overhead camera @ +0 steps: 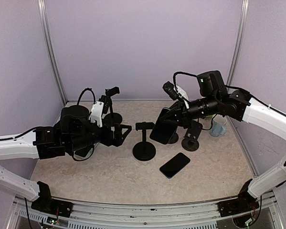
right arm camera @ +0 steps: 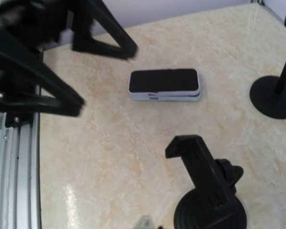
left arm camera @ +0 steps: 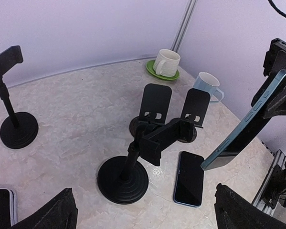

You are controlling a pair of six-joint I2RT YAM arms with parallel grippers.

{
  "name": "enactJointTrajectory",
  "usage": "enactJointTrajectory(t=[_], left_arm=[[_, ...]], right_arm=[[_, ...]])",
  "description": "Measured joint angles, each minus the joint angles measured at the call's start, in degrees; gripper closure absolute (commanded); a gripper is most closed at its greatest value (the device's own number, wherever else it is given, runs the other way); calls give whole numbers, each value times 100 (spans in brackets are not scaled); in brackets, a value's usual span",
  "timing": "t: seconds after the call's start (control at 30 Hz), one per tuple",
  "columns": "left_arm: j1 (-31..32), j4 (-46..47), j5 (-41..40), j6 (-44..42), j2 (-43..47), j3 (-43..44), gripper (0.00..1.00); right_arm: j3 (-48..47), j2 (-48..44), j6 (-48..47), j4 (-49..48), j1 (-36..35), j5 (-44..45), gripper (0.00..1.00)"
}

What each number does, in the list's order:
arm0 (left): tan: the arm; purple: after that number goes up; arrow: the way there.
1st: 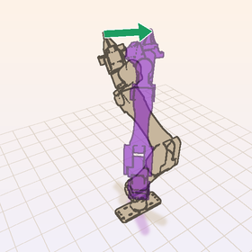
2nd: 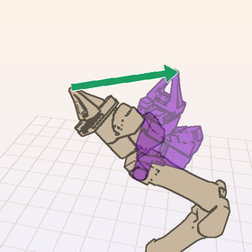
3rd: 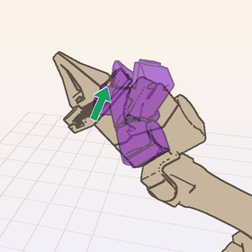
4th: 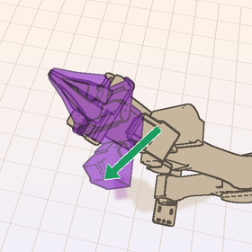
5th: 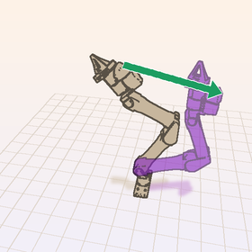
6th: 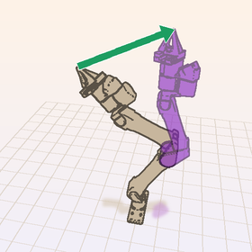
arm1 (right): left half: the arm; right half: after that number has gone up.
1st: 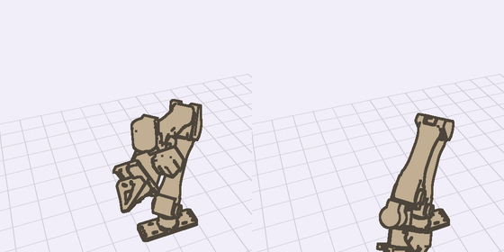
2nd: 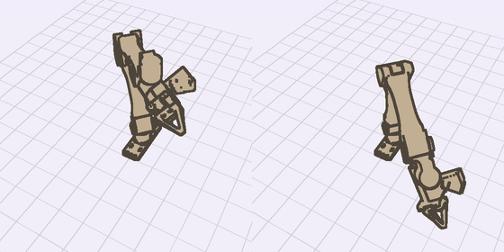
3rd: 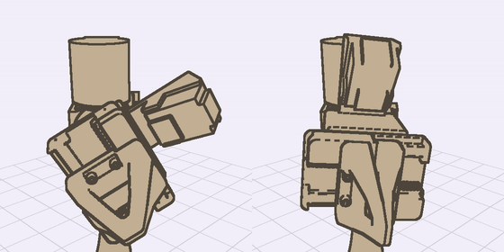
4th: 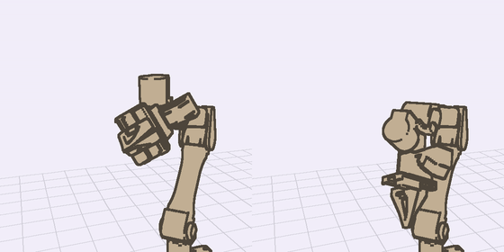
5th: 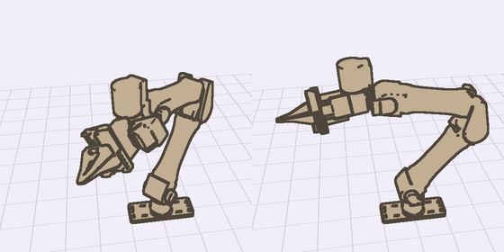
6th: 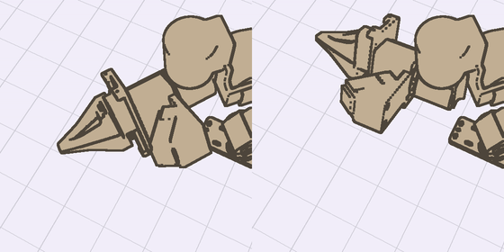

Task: Place the phone on the phone stand
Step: Hold the phone stand at the center of the board.

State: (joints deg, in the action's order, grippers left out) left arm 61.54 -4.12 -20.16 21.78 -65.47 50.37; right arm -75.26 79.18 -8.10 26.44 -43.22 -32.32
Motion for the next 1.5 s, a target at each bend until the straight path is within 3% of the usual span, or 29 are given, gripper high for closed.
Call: enactJointTrajectory(t=[0.77, 1.5], left_arm=[[-1314, 916, 2509, -282, -1263, -15, 13], [-1497, 1314, 3233, -286, -1749, 286, 45]], right_arm=[[697, -778, 63, -389, 92, -197, 100], [754, -789, 160, -522, 94, -258, 100]])
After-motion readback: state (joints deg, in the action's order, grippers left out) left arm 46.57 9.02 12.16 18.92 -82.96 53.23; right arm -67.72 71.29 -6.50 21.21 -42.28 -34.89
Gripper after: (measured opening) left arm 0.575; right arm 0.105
